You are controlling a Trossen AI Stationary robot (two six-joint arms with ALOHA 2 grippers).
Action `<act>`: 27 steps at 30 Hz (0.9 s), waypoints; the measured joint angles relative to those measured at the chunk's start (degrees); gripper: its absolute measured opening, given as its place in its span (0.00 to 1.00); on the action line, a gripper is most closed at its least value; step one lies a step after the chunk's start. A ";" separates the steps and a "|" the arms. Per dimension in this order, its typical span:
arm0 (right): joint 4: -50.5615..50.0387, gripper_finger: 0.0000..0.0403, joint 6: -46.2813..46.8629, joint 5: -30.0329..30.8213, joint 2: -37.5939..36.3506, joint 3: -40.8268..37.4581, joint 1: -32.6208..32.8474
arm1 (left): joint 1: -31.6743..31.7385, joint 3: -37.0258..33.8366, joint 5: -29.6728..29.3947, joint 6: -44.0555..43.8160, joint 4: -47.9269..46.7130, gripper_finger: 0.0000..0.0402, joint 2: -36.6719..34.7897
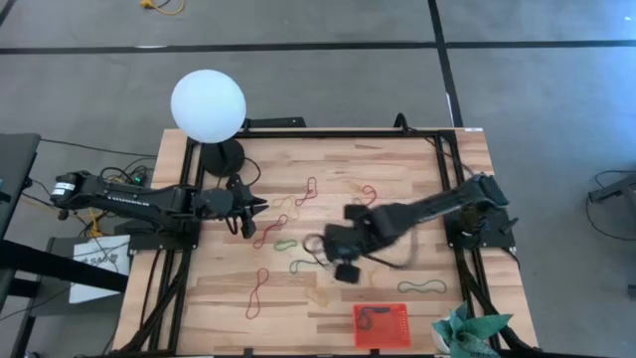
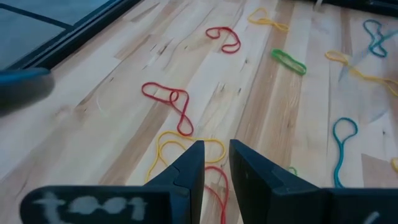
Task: Pick and place items into bin
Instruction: Put the blue rubber band into the orange bin
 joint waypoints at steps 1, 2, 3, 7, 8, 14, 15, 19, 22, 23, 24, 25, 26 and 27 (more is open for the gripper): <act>-1.46 0.00 1.79 -0.56 -1.17 0.04 1.42 | 0.02 0.00 0.00 0.00 -0.15 0.16 0.00; -2.24 0.00 3.87 -0.80 -2.23 0.04 3.07 | 0.02 0.00 0.00 0.00 -0.13 0.16 0.00; -2.99 0.00 6.02 -0.91 -3.23 0.04 4.70 | 0.00 0.00 0.00 0.00 -0.10 0.16 0.00; -3.41 0.00 14.80 -0.88 -7.19 0.04 11.69 | 0.00 0.00 0.00 0.00 -0.04 0.16 0.00; -3.08 0.00 16.50 -0.86 -7.82 0.04 13.28 | 0.00 0.00 0.00 0.00 -0.04 0.16 0.00; 0.53 0.00 22.90 1.95 -8.00 0.05 22.13 | 0.00 -0.04 0.00 0.00 0.05 0.16 0.00; 0.73 0.00 23.58 2.42 -7.68 0.06 23.14 | 0.01 -0.04 0.00 0.00 0.10 0.16 0.00; 1.02 0.00 26.02 5.17 -4.59 0.04 25.97 | 0.01 -0.04 0.00 -0.04 0.14 0.16 0.00; 1.10 0.00 27.95 5.46 -2.05 0.04 26.97 | 0.00 -0.04 0.00 -0.31 0.24 0.16 0.00; 1.10 0.00 28.47 5.42 -0.98 0.06 26.97 | 0.00 -0.04 0.00 -0.84 0.22 0.16 0.00; 1.09 0.00 28.50 5.32 0.19 0.06 26.97 | 0.00 -0.04 0.00 -1.24 0.22 0.16 0.00; 1.01 0.00 28.50 5.26 1.32 0.04 26.97 | 0.02 -0.04 0.00 -1.63 0.23 0.16 0.00; 0.72 0.00 28.49 5.17 2.34 0.04 26.97 | 0.02 -0.06 0.00 -1.82 0.22 0.16 0.00; 0.38 0.00 28.49 4.91 3.24 0.04 26.97 | 0.02 -0.07 0.00 -1.97 0.22 0.16 0.00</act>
